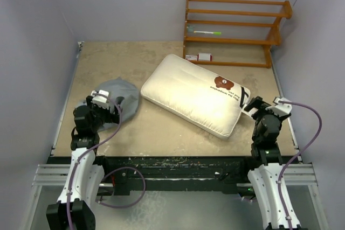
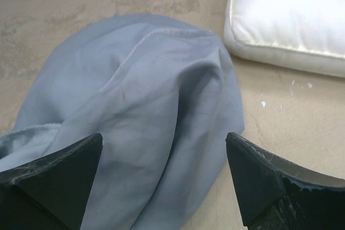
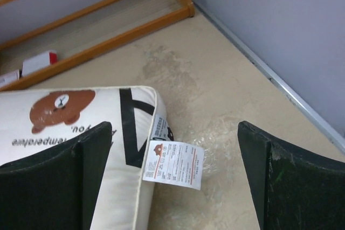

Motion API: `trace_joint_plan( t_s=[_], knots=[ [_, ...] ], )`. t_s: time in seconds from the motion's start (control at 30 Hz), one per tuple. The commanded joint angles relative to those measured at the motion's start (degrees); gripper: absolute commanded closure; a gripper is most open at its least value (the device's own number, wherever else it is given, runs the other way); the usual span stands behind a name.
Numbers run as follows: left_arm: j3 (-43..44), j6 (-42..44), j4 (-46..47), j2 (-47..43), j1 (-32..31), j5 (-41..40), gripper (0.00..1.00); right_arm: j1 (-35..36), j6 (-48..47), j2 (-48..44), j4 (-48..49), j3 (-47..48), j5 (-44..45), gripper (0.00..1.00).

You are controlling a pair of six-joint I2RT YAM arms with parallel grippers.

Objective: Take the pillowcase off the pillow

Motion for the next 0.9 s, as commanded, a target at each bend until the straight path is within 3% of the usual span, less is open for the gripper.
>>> trace_joint_plan(
  t_s=[0.0, 0.17, 0.27, 0.47, 0.63, 0.77, 0.87],
  knots=[
    [-0.14, -5.06, 9.96, -1.30, -0.06, 3.28, 0.01, 0.32, -15.88, -1.49, 10.56, -3.31, -8.36, 0.00],
    [2.81, -4.52, 4.92, 5.54, -0.06, -1.29, 0.01, 0.32, -13.14, -0.14, 15.25, -5.13, -5.79, 0.00],
    [-1.98, -3.86, 8.24, 3.93, 0.01, -4.70, 0.01, 0.28, -13.93, 0.54, 13.52, -4.23, -7.30, 0.00],
    [-9.77, -1.98, 15.78, -2.72, 0.12, 4.48, 0.01, 0.30, -19.12, -9.51, 10.67, -10.02, -18.41, 0.00],
    [-9.22, -2.27, 15.06, -1.71, 0.16, 3.20, 0.01, 0.32, -15.22, -17.60, 6.79, -12.39, -9.55, 0.00],
    [-9.88, -4.70, 15.14, -2.99, 0.19, -2.57, 0.01, 0.32, -20.03, -18.03, 10.27, -15.63, -19.65, 0.00],
    [-10.21, -5.46, 14.51, -4.36, 0.13, -4.85, 0.01, 0.32, -21.74, -12.10, 15.09, -17.03, -23.46, 0.00]
  ],
)
